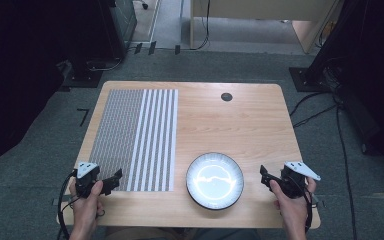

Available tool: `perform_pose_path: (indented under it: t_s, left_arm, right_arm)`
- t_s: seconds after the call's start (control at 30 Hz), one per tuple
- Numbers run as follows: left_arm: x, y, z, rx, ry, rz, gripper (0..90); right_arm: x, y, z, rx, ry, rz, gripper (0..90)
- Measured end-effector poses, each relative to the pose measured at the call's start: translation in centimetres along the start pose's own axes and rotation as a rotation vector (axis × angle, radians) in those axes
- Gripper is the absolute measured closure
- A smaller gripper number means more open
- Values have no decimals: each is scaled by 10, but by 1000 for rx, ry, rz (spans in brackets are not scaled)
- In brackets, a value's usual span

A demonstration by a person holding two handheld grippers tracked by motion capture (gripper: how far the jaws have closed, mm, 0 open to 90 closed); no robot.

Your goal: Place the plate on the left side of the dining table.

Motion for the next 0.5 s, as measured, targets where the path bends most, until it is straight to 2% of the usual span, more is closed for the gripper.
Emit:
perform_pose_path:
  t_s: [0.17, 0.33, 0.5]
  left_arm:
    - [11, 3, 4, -4, 22, -14, 141]
    - [19, 5, 9, 4, 24, -35, 141]
    - [34, 9, 15, 10, 44, -67, 141]
  right_arm:
    - [-7, -1, 0, -3, 3, 15, 146]
    - [-13, -2, 1, -4, 3, 29, 146]
    - [-20, -2, 0, -14, 7, 38, 146]
Point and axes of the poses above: each handheld gripper's, and its own axes: y roughly forward along the jaws, z roughly out of its top, x roughly to its right, the point moved 2 cm from there along y, roughly forward along the jaws, and after that the axes turned 14 degrees about y, right-handed, at the moved point
